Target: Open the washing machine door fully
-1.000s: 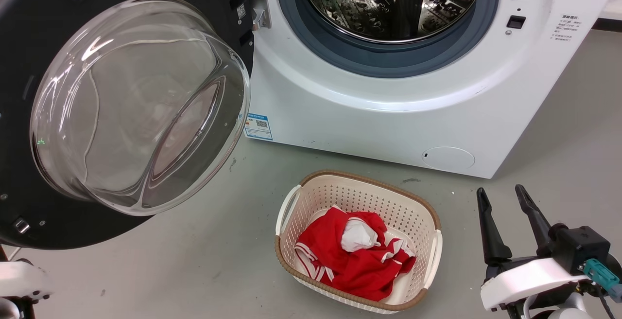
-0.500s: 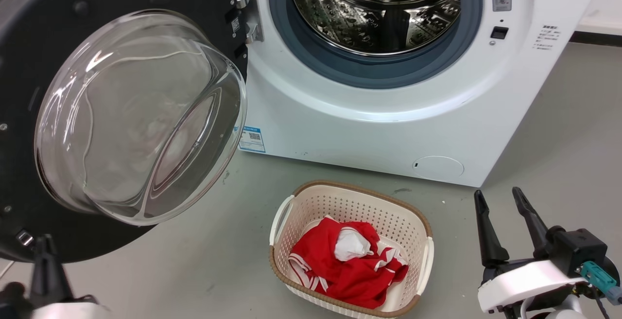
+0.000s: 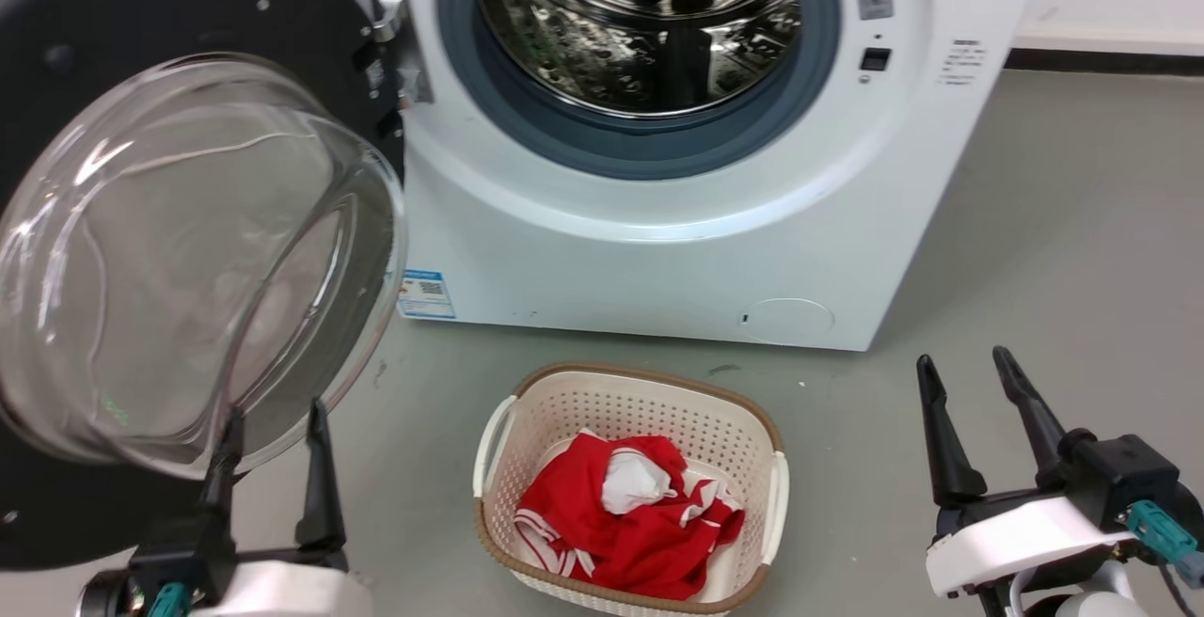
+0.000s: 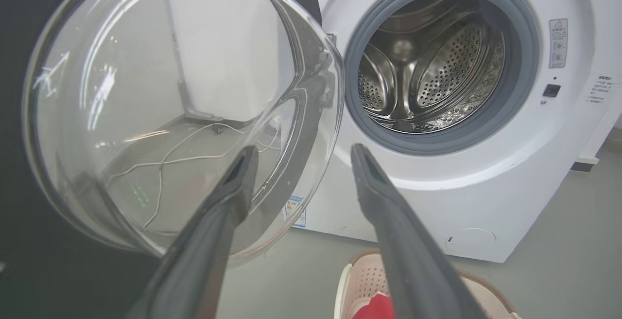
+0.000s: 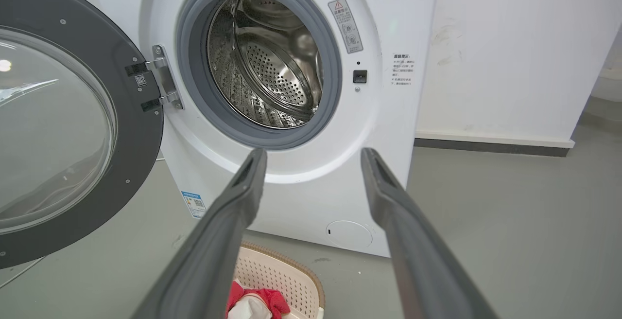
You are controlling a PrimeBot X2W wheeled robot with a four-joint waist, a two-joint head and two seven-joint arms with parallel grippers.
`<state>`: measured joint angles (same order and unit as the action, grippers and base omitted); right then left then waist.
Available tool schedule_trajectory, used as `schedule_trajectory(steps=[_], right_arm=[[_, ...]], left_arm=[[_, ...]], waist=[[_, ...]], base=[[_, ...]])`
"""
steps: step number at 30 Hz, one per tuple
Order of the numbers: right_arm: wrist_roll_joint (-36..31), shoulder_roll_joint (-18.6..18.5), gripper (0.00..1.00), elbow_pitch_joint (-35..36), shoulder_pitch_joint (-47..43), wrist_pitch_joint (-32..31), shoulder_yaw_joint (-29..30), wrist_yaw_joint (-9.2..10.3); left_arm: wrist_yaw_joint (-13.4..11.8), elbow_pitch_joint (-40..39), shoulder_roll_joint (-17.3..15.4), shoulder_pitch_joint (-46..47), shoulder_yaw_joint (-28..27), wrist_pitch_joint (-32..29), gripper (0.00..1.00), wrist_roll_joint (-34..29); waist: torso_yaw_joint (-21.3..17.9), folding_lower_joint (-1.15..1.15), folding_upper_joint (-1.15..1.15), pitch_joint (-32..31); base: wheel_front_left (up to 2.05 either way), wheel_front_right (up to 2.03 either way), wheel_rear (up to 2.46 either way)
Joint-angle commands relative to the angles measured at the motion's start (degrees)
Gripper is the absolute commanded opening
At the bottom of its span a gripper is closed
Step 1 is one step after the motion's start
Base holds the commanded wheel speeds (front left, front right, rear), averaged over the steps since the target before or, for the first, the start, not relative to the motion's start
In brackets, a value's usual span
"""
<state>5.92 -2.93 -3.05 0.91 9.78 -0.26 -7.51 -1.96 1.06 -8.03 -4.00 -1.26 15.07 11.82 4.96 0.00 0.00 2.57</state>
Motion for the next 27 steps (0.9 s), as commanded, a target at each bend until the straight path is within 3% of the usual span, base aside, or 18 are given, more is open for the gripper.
schedule_trajectory(steps=[1,13,27], right_arm=[[-0.2,0.1,1.0,0.6,0.8,-0.1,0.2,0.03],[-0.4,0.1,1.0,4.2,-0.4,-1.7,1.5,0.04],[-0.2,0.1,1.0,2.9,-0.8,-1.9,1.0,0.03]], left_arm=[[0.4,0.0,0.1,0.9,0.4,0.1,1.0,-0.3],[1.1,1.4,-0.1,5.8,2.2,0.1,1.0,-2.9],[0.5,1.8,-0.9,5.4,2.1,0.1,1.0,-3.7]], waist=[[-1.0,0.0,0.0,-0.1],[-5.9,0.0,0.0,0.2],[-6.8,0.0,0.0,-0.3]], base=[[0.0,0.0,0.0],[0.0,0.0,0.0],[0.0,0.0,0.0]])
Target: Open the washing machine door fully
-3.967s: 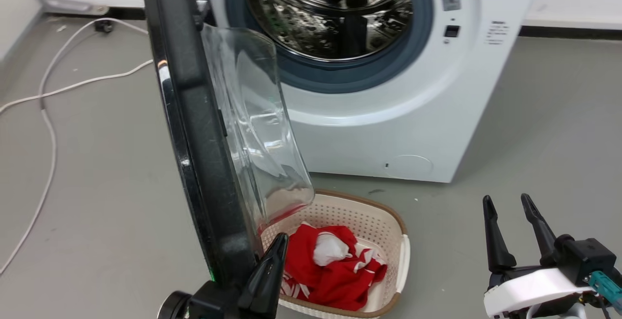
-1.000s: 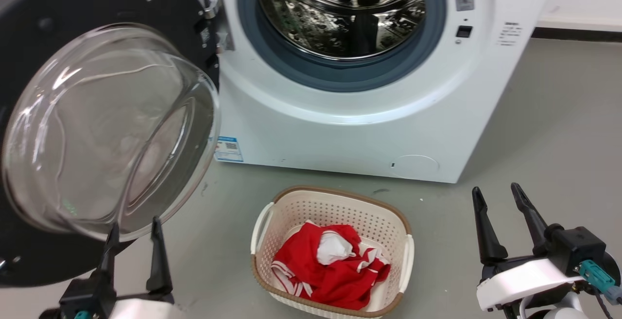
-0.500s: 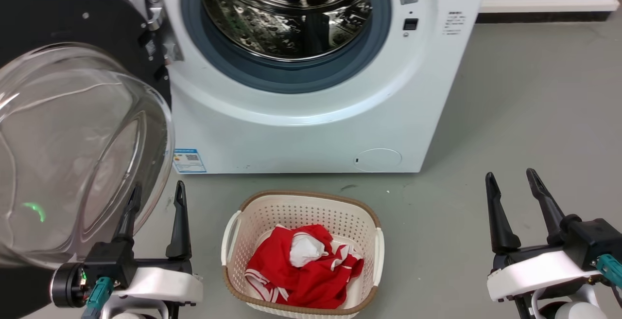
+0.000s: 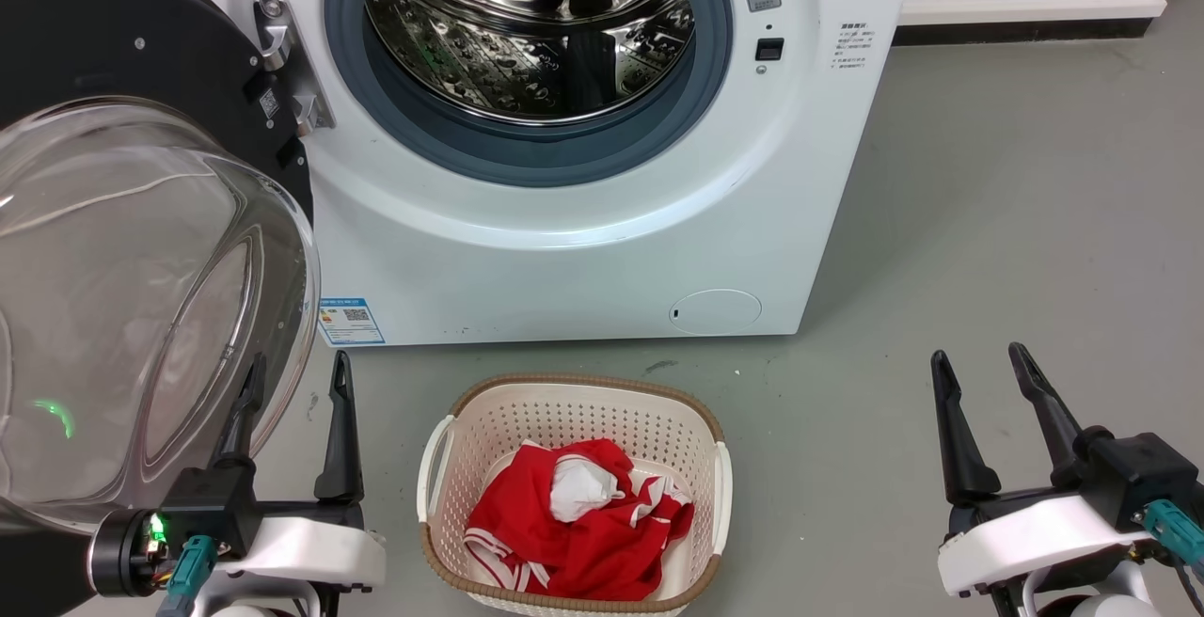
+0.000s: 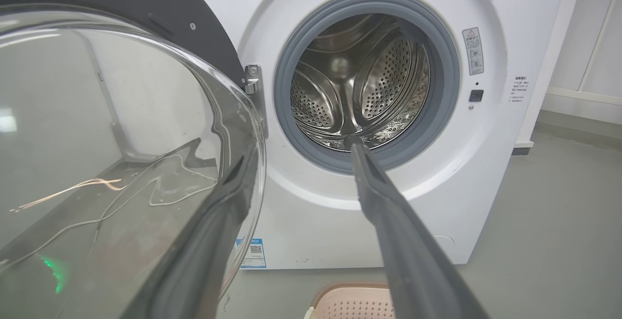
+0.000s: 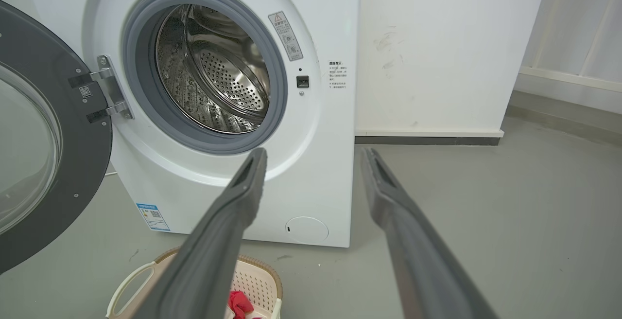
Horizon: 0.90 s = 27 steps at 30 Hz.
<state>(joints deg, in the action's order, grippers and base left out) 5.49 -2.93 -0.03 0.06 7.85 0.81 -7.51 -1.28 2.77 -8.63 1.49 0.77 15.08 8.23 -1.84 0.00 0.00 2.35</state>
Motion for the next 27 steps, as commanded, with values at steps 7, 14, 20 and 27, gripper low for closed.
schedule_trajectory(steps=[7,14,20,27], right_arm=[[0.3,0.1,1.0,-0.1,0.0,-0.1,0.0,0.04],[0.3,0.0,0.0,-1.1,-0.4,-0.1,-0.1,0.0],[7.2,-0.3,0.0,-2.1,-0.3,-0.8,-0.2,0.0],[15.6,-0.7,0.0,-3.4,0.5,-1.7,-0.1,0.0]], left_arm=[[-0.3,0.3,-0.6,-0.1,0.3,0.0,1.0,0.2],[-0.2,1.4,0.0,-0.3,0.6,-0.4,0.0,0.6],[0.5,2.9,0.6,0.3,-0.4,-2.4,0.0,6.8],[1.3,3.5,1.1,0.6,-0.9,-4.1,0.0,14.5]], waist=[[0.2,0.0,0.0,-0.1],[0.2,0.0,0.0,-0.2],[0.3,0.0,0.0,-0.3],[0.3,0.0,0.0,-0.4]], base=[[0.0,0.0,0.0],[0.0,0.0,0.0],[0.0,0.0,0.0],[0.0,0.0,0.0]])
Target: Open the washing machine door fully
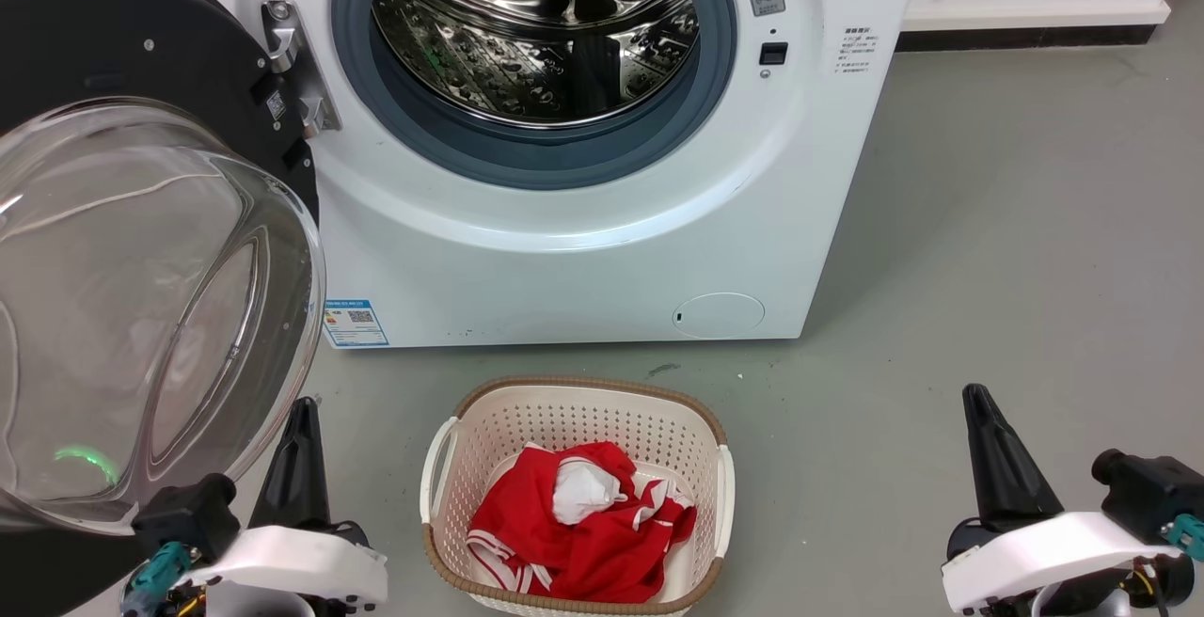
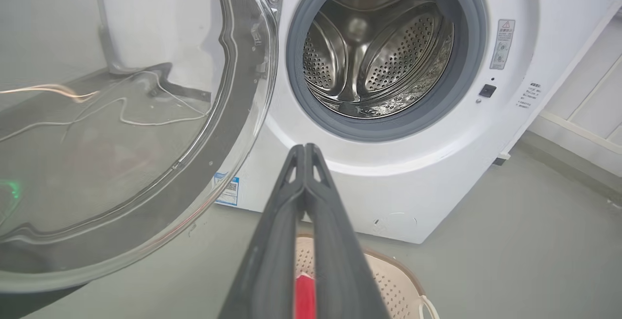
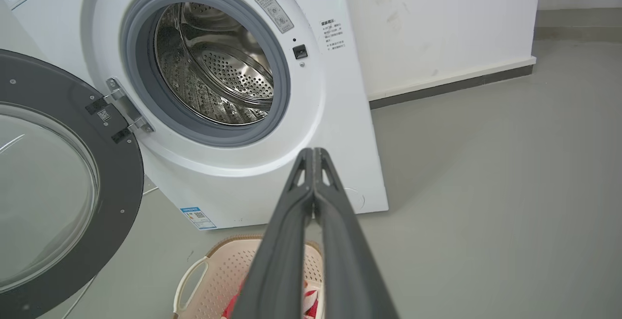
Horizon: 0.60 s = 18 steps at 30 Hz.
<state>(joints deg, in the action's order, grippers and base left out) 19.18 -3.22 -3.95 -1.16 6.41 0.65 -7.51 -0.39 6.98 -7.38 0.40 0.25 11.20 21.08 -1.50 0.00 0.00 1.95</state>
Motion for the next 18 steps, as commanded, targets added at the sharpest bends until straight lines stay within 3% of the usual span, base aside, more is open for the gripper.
schedule_trajectory(steps=[1,18], right_arm=[[3.0,-0.5,0.0,0.4,1.9,-0.4,0.0,0.0],[21.9,-1.1,0.0,-2.2,3.4,-2.7,0.4,0.01]], left_arm=[[0.5,-0.6,-0.1,1.7,-0.5,-0.5,0.0,2.7],[2.4,1.2,1.1,2.9,-2.0,-4.8,0.0,20.3]], waist=[[0.0,0.0,0.0,0.0],[0.3,0.0,0.0,-0.3]], base=[[0.0,0.0,0.0],[0.0,0.0,0.0]])
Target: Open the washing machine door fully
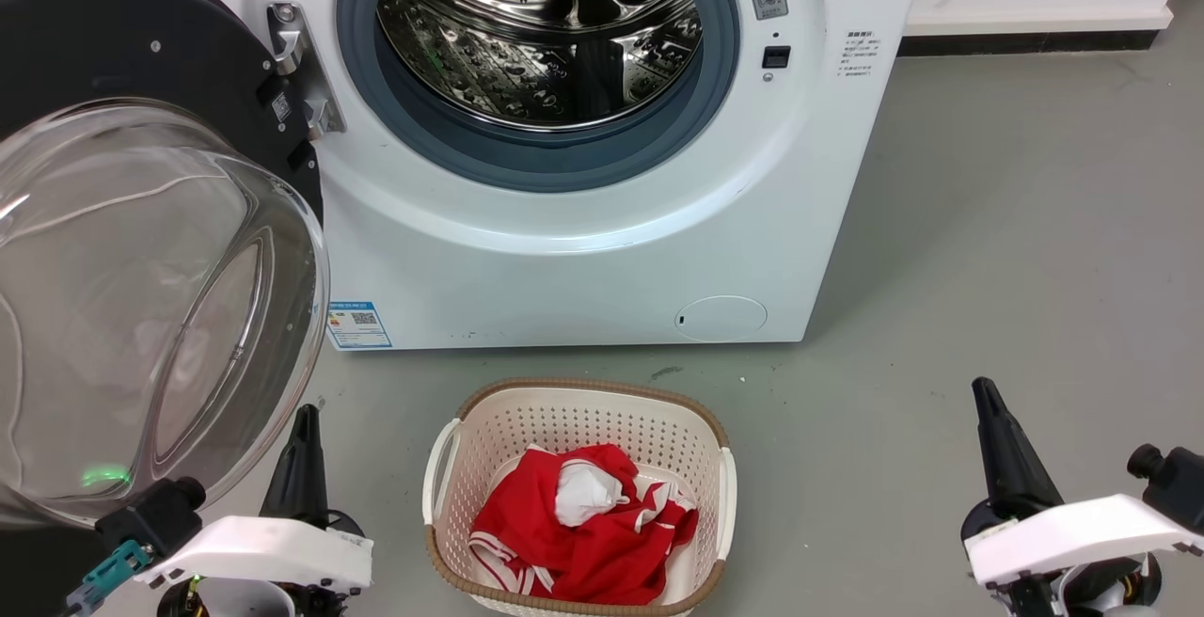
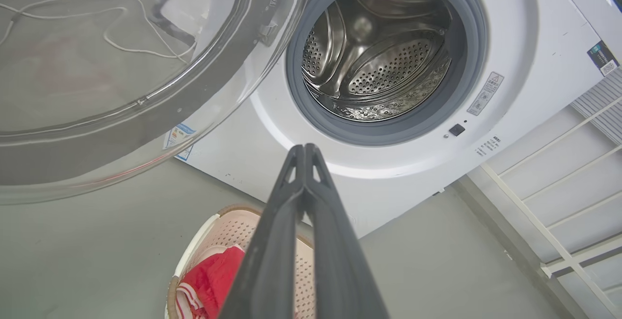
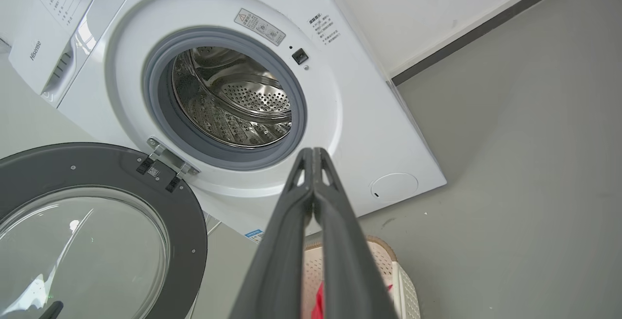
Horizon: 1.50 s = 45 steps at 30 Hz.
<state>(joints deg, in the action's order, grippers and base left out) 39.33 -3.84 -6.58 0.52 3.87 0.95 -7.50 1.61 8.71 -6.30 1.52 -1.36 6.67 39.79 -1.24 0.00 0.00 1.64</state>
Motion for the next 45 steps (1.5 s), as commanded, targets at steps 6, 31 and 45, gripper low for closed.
schedule_trajectory(steps=[6,31,45], right_arm=[[6.9,-0.6,0.0,-0.3,2.1,-0.9,0.3,0.0],[26.2,-0.8,0.0,-3.1,3.6,-3.9,1.4,0.0],[34.8,-0.8,0.0,-4.4,4.4,-5.4,2.1,0.0]], left_arm=[[1.0,0.0,0.3,2.1,-0.9,-1.5,0.0,6.4],[3.0,2.1,1.6,3.3,-2.6,-6.2,0.0,24.8],[4.0,3.1,2.2,3.9,-3.5,-8.4,0.0,33.2]], waist=[[0.1,0.0,0.0,-0.1],[0.4,0.0,0.0,-0.5],[0.6,0.0,0.0,-0.8]], base=[[0.0,0.0,0.0],[0.0,0.0,0.0],[0.0,0.0,0.0]])
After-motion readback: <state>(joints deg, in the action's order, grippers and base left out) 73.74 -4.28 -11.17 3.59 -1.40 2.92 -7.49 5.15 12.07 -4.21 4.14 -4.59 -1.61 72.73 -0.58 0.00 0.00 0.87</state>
